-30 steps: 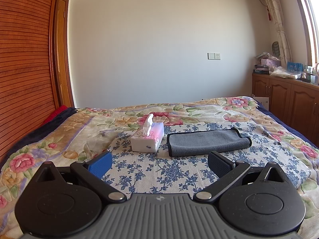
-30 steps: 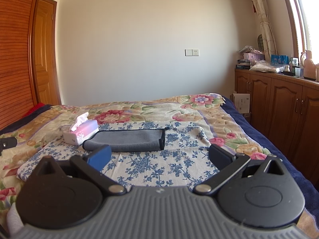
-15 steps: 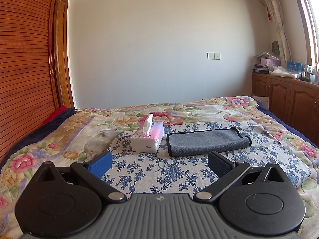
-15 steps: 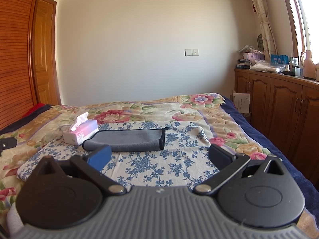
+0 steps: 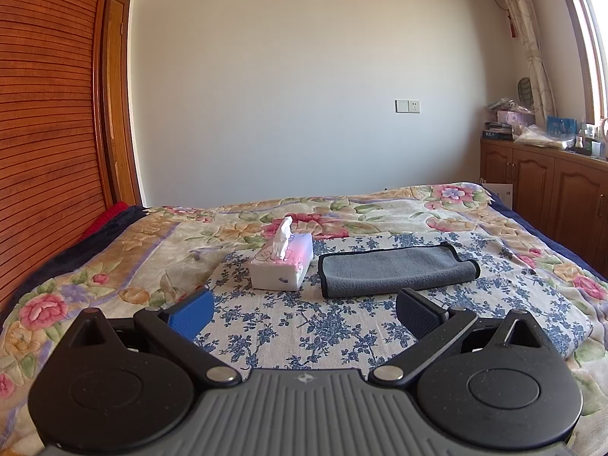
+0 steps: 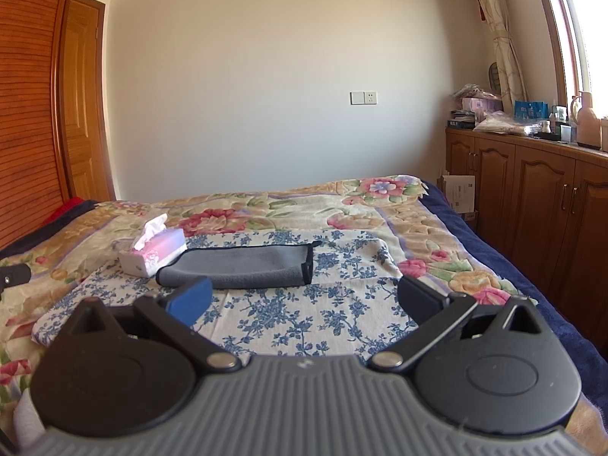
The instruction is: Fold towel
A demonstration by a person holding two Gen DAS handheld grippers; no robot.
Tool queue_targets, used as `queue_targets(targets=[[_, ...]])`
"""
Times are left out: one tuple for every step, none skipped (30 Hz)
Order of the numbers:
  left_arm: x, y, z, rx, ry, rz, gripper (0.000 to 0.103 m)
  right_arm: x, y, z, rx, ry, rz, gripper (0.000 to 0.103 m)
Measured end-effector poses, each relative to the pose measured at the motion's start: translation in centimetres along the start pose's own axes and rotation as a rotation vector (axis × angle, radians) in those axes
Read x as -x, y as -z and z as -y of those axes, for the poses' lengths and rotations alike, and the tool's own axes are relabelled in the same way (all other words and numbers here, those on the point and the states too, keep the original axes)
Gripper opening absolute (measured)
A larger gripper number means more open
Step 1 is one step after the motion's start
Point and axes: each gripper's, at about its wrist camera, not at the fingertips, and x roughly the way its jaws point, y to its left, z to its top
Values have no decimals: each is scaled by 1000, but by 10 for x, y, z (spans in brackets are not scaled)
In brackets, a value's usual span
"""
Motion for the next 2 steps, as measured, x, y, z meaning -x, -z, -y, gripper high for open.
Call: queue_targets(targets=[[0,0,0,0,0,0,103,0,0,0,0,-1,0,103],[0,0,0,0,-1,0,103,0,0,0,0,0,0,103]])
